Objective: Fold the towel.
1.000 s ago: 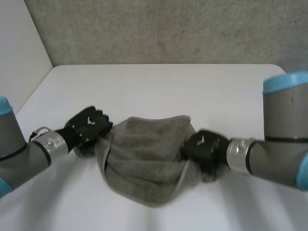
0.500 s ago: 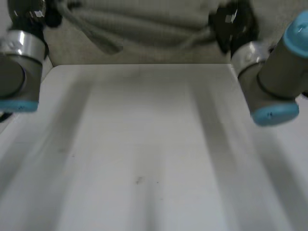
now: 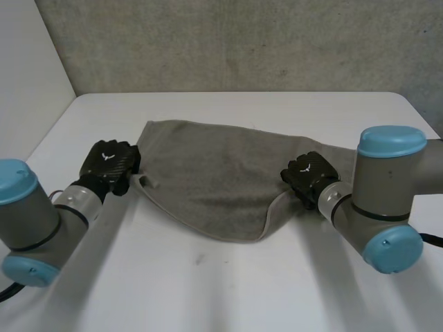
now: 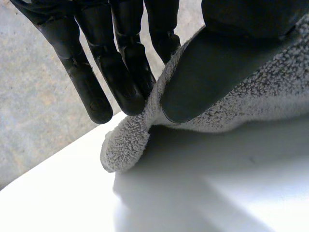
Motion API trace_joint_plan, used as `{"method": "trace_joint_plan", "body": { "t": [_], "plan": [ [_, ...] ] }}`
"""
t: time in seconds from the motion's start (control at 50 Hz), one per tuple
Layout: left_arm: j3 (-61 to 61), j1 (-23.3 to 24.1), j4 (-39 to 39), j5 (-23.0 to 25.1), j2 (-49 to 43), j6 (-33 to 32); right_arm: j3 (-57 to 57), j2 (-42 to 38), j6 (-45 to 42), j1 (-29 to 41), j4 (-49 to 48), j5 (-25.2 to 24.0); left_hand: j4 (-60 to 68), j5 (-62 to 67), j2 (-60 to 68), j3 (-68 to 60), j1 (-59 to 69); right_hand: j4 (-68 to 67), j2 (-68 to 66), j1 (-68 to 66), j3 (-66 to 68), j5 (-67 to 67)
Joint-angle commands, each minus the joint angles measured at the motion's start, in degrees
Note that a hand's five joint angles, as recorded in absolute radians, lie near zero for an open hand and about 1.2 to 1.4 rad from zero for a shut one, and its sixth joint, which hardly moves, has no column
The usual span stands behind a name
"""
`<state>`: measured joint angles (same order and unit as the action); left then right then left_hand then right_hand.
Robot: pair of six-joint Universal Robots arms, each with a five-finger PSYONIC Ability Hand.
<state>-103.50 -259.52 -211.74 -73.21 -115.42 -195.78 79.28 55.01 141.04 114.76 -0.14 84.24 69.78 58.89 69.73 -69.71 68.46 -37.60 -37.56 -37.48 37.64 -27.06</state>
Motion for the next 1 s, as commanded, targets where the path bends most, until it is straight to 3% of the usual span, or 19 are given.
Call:
{"method": "trace_joint_plan", "body": {
  "t": [0.02,0.06,0.08,0.1,0.14,0.2,0.34,0.42,0.6,0.64,0.8,1.0],
  "plan": [
    [-4.24,-1.07,6.33,0.0,5.81,-0.48,3.95,7.46,2.39,-0.15,2.25,-0.39,10.22,11.11,10.27,-10.29,11.54,15.53,15.5,15.42,-15.58,15.0],
    [-5.48,-1.08,7.13,0.08,6.88,-0.57,4.57,8.78,3.44,-0.41,2.6,-0.39,8.89,9.79,8.95,-8.97,10.22,17.4,17.37,17.28,-17.44,16.87],
    [-6.61,-1.08,7.74,0.17,7.84,-0.66,4.92,9.93,4.93,-0.93,3.13,-0.48,0.4,1.3,0.46,-0.48,1.72,18.75,18.72,18.63,-18.79,18.22],
    [-6.63,-1.08,7.74,0.17,7.85,-0.66,4.92,9.94,4.95,-0.94,3.13,-0.48,0.32,1.21,0.37,-0.39,1.64,18.77,18.73,18.65,-18.81,18.23],
    [-8.46,-0.99,8.62,0.26,9.86,-1.01,5.01,10.82,6.35,-1.55,4.45,-0.65,-17.93,-17.03,-17.87,17.85,-16.6,19.94,19.91,19.82,-19.99,19.41],
    [-9.61,-0.99,9.32,0.52,11.62,-1.97,3.96,12.49,8.55,-2.87,9.11,-2.15,-26.74,-25.85,-26.69,26.66,-25.42,20.28,20.24,20.16,-20.32,19.75],
    [-9.35,-0.9,9.41,0.7,14.34,-5.39,-2.8,13.28,12.94,-6.82,21.4,-7.59,-38.85,-37.95,-38.79,38.77,-37.52,19.27,19.24,19.16,-19.32,18.74],
    [-8.04,-0.9,9.5,1.31,16.02,-8.38,-5.54,12.58,13.47,-8.15,23.26,-8.21,-44.08,-43.18,-44.02,44.0,-42.76,18.6,18.56,18.48,-18.64,18.06],
    [-1.44,-1.08,13.63,6.76,14.97,-10.06,-8.88,8.54,13.47,-8.67,23.61,-7.6,-43.59,-42.69,-43.53,43.51,-42.27,18.09,18.06,17.97,-18.13,17.56],
    [2.76,-0.99,18.7,8.6,10.86,-10.24,-8.35,8.36,13.47,-8.58,23.35,-7.6,-42.92,-42.03,-42.87,42.84,-41.6,18.09,18.06,17.97,-18.13,17.56],
    [13.14,-0.46,32.16,8.26,0.39,-10.06,-3.78,7.92,13.56,-8.58,20.27,-7.6,-42.08,-41.18,-42.02,42.0,-40.75,17.93,17.89,17.81,-17.97,17.39],
    [15.0,0.68,27.53,6.6,-6.03,-9.45,2.1,7.92,13.65,-8.32,11.85,-7.33,-42.58,-41.68,-42.52,42.5,-41.26,16.09,16.05,15.97,-16.13,15.56]
  ]
}}
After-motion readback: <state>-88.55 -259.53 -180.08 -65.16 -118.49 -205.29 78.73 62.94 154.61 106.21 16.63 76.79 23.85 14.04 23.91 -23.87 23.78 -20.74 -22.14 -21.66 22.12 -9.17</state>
